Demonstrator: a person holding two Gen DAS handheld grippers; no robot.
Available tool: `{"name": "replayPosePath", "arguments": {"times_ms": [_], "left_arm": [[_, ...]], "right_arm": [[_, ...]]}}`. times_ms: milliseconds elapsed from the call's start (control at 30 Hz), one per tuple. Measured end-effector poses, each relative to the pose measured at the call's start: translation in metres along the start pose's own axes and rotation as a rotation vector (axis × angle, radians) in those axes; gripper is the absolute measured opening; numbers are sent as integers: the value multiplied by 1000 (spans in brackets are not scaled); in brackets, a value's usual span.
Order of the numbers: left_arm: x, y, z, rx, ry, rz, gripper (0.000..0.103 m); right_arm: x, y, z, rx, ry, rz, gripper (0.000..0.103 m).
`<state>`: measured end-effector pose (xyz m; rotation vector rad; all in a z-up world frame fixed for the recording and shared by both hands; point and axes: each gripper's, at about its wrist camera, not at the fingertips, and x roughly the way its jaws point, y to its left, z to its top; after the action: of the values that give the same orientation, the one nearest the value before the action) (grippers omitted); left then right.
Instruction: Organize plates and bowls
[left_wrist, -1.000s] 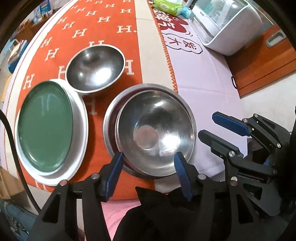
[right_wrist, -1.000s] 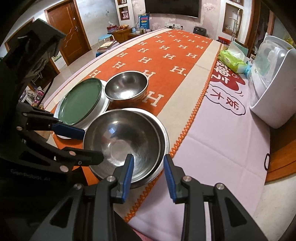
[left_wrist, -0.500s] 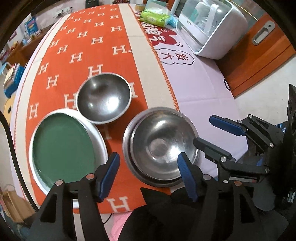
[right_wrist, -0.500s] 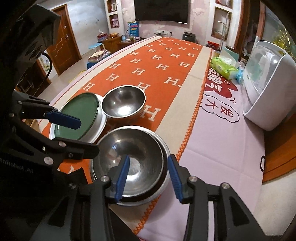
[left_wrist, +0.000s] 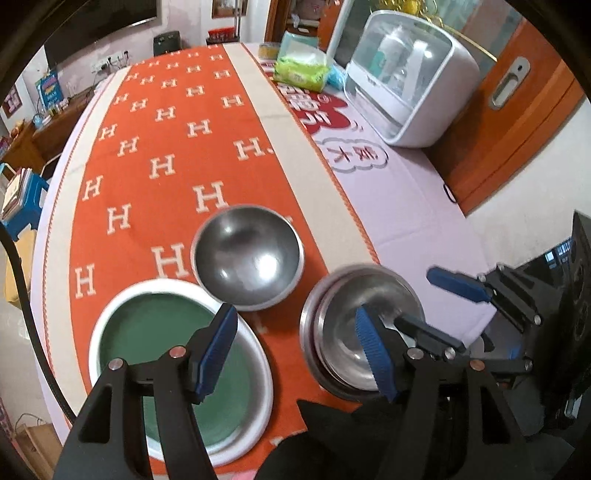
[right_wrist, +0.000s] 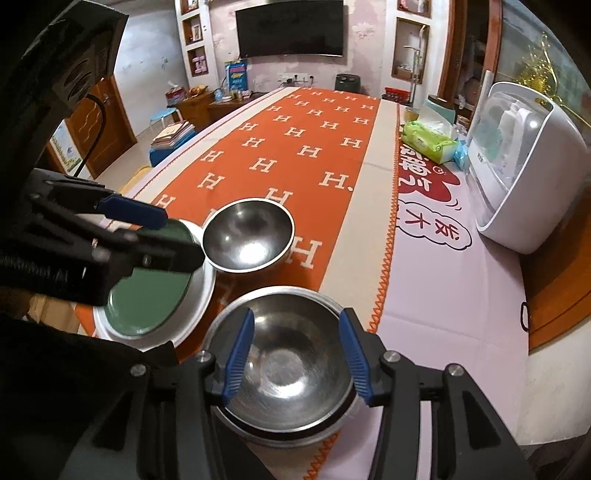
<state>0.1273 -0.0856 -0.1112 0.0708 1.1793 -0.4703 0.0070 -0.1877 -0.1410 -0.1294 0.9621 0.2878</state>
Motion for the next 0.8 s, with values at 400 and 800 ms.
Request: {"name": "replayPosePath", "arguments": {"times_ms": [400,800], "left_arm": [[32,57,23,11,31,8,73],[86,110,39,-76,124,-96,73]], "right_arm": [[19,19,16,93,-6,-71,48],[58,45,48,211,-14,-117,49]]}}
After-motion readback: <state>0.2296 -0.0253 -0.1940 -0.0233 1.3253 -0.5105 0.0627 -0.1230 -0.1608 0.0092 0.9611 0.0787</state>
